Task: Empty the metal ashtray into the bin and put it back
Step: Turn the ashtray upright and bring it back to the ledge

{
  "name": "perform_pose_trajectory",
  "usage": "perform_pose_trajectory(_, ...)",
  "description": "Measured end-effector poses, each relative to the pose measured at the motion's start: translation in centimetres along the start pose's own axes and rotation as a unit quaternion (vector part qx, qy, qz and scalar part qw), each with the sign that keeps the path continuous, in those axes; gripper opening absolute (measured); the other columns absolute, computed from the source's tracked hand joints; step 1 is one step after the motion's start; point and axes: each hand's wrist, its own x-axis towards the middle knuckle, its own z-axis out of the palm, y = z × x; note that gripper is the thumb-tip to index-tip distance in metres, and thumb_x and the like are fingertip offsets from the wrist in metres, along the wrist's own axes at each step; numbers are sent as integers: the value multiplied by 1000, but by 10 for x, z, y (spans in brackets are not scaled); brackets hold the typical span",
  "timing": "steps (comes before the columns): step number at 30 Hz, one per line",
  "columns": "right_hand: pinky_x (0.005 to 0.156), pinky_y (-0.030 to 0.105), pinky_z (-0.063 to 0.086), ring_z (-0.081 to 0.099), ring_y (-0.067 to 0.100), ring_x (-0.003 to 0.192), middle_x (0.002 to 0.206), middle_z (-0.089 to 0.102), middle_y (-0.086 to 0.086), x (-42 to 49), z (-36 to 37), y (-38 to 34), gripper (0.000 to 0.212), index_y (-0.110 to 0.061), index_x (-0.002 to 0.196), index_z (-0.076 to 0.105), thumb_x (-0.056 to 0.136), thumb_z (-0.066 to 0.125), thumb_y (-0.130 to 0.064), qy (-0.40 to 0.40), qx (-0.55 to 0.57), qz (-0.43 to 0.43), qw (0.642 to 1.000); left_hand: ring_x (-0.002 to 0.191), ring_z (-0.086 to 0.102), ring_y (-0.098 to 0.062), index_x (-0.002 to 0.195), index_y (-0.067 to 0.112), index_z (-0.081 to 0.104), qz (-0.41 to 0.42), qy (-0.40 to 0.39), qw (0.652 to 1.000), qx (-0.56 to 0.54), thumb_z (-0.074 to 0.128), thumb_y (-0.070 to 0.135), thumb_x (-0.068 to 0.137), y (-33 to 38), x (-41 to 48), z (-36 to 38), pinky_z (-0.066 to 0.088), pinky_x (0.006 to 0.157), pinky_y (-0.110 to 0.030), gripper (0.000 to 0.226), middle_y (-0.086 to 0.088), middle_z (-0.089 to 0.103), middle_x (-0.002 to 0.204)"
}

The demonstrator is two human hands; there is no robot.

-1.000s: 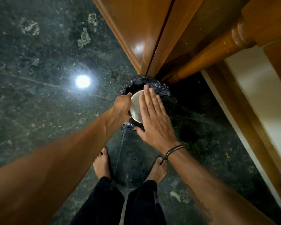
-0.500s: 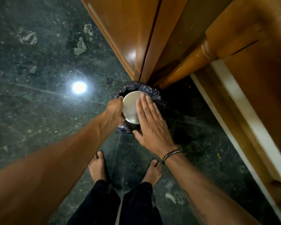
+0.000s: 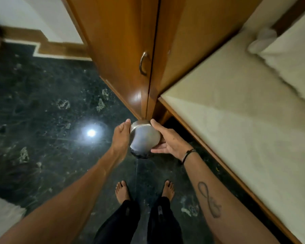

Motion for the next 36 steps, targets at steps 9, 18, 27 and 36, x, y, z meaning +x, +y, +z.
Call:
perform_pose_trajectory(9, 116, 54, 58, 76, 33, 121, 124, 79, 18, -154, -41, -66, 52, -5, 133, 73, 89, 90, -29, 71, 136, -222, 963, 105, 62, -15, 105, 25, 69, 182, -146, 968, 95, 39, 54, 113, 160, -108, 48, 52, 107, -41, 42, -1, 64, 106)
perform_pose_trajectory(18, 119, 30, 54, 61, 12, 144, 160, 59, -4, -223, -190, -96, 104, -16, 164, 48, 75, 101, -17, 100, -68, -378, 918, 111, 70, 7, 156, 16, 54, 220, -282, 899, 253, 96, 35, 77, 233, -145, 151, 55, 95, -9, 92, 7, 74, 126)
perform_pose_trajectory(27, 120, 31, 43, 47, 22, 150, 167, 46, 4, -196, -296, -107, 130, -16, 173, 24, 70, 104, -26, 157, -348, -343, 858, 114, 63, 20, 108, 87, 51, 255, -283, 865, 326, 107, 8, 58, 204, -118, 268, 50, 96, -6, 108, 46, 65, 115)
perform_pose_trajectory(36, 112, 38, 52, 53, 29, 146, 172, 37, 5, -127, -312, -82, 131, -18, 175, 13, 77, 99, -38, 180, -413, -291, 844, 143, 47, -12, 166, 12, 38, 259, -235, 847, 401, 107, 17, 58, 151, -81, 294, 42, 119, -21, 128, -7, 51, 167)
